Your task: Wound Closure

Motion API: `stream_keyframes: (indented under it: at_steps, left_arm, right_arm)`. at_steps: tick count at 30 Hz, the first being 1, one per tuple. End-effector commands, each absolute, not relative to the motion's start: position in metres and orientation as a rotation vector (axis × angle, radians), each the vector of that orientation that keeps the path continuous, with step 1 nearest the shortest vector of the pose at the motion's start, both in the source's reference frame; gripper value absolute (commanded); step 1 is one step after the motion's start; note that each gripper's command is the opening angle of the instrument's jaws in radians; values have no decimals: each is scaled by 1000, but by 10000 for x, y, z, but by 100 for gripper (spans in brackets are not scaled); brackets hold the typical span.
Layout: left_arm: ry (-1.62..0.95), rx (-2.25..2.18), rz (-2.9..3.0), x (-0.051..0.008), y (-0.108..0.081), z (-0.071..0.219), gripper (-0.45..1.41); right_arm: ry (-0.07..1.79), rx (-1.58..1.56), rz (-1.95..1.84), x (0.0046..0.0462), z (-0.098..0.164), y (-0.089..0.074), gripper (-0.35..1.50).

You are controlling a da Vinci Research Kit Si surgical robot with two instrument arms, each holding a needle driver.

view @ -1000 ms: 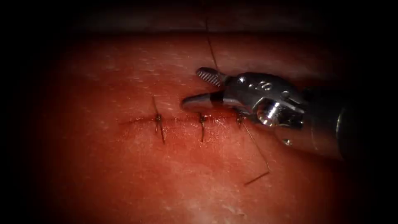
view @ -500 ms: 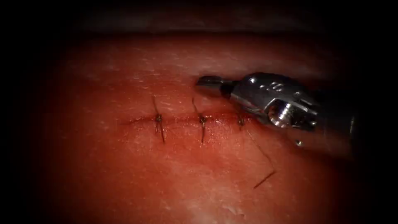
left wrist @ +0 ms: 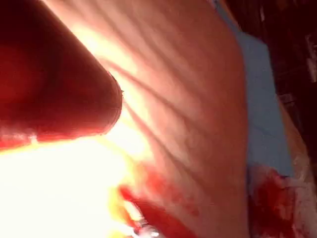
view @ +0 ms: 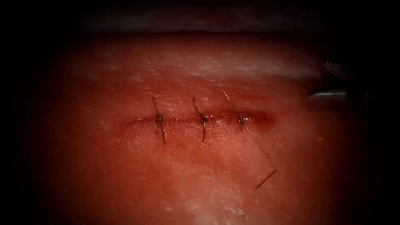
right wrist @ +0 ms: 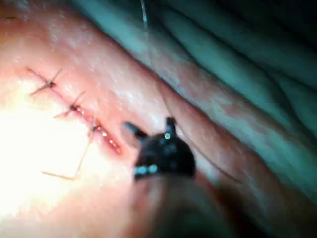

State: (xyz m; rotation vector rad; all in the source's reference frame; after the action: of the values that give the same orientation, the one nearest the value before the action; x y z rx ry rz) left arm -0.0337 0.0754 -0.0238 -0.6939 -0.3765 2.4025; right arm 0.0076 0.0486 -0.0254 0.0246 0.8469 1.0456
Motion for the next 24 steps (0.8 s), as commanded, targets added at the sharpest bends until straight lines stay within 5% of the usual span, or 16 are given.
stream_keyframes:
  at_steps: [1,15,18,19,20,24]
  left_arm:
    - [-379,-694,2400,-348,754,-225,-35]
    - [-429,-613,2384,-383,713,-84,-35]
    - [-424,-613,2398,-392,716,-66,10]
    - [-418,-627,2397,-395,720,-61,43]
    - [-420,-635,2365,-397,722,-61,57]
    - [-503,-716,2260,-397,728,-78,68]
  right_arm:
    - [842,21,1056,72,-250,489,146]
    - [850,52,1069,62,-263,488,148]
    - [853,50,1060,61,-268,489,148]
    - [857,49,1063,61,-269,491,148]
    - [860,49,1064,62,-270,491,148]
    - [868,43,1065,64,-274,493,148]
